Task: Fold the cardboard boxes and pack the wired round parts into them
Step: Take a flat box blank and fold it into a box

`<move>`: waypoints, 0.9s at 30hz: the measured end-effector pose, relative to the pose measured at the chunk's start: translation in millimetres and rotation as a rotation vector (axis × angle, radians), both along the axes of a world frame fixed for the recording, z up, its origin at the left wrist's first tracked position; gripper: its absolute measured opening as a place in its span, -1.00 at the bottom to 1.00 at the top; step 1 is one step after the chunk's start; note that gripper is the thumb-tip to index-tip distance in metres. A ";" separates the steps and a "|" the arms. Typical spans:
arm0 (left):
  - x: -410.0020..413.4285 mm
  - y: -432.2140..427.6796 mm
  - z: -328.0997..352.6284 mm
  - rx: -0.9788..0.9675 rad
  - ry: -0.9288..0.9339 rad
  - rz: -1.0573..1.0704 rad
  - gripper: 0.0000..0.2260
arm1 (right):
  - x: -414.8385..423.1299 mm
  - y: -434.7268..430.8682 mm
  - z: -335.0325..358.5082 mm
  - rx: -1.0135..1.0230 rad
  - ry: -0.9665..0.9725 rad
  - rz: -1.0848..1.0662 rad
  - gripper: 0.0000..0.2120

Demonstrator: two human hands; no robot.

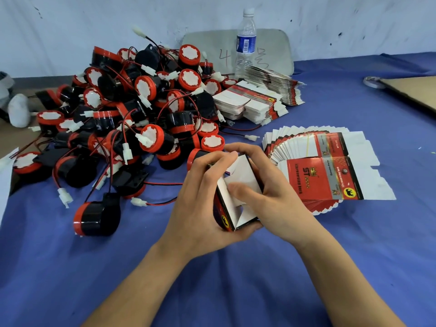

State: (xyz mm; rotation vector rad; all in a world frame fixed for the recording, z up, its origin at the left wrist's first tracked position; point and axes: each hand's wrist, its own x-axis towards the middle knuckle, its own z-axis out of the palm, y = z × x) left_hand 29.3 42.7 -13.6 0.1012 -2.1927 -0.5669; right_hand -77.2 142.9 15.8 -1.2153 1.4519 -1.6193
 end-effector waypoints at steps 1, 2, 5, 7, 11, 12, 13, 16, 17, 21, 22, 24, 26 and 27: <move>0.3 -0.1 0.5 0.005 -0.003 0.002 -0.23 | -0.2 0.6 0.2 0.009 0.004 0.001 -0.51; 0.7 -0.5 0.7 0.008 -0.004 0.005 -0.23 | -0.3 1.2 0.6 0.014 0.000 0.006 -0.52; 2.5 -2.5 0.8 0.024 -0.002 -0.001 -0.20 | -0.8 2.9 0.8 0.008 -0.085 0.033 -0.59; 2.5 -3.3 0.8 0.046 0.006 -0.021 -0.17 | -2.7 3.5 -0.2 -0.007 -0.194 0.037 -0.63; 0.7 -2.0 2.5 0.095 0.042 -0.062 -0.08 | -4.8 4.1 -1.1 -0.023 -0.341 0.111 -0.64; 0.9 -1.9 1.8 0.085 0.052 -0.072 -0.07 | -4.7 4.4 -1.6 -0.024 -0.344 0.135 -0.63; 1.1 -2.0 1.3 0.072 0.052 -0.075 -0.08 | -4.2 4.7 -1.8 -0.019 -0.321 0.145 -0.63; -1.9 -1.1 -0.3 -0.079 0.005 0.025 -0.10 | -2.8 5.6 -0.7 0.019 -0.139 0.071 -0.58; -4.1 -0.3 -1.5 -0.175 -0.008 0.106 -0.12 | -2.6 5.9 -0.6 0.037 -0.060 0.034 -0.48; -8.5 0.7 -4.1 -0.266 0.009 0.207 -0.01 | 1.3 4.6 -5.4 0.118 0.295 -0.083 -0.07; -7.8 -1.9 -4.7 -0.260 -0.006 0.185 0.03 | 1.4 4.0 -7.1 0.109 0.296 -0.099 -0.05; -2.1 -9.1 -3.3 -0.233 -0.038 0.170 0.11 | -0.8 2.8 -9.8 0.069 0.219 -0.182 -0.14; 3.3 -13.0 -0.6 -0.146 -0.034 0.141 0.12 | -4.4 0.8 -10.9 0.058 0.165 -0.297 -0.29; 5.1 -10.6 0.9 -0.099 0.002 0.122 0.06 | -6.0 0.0 -11.1 0.054 0.097 -0.328 -0.32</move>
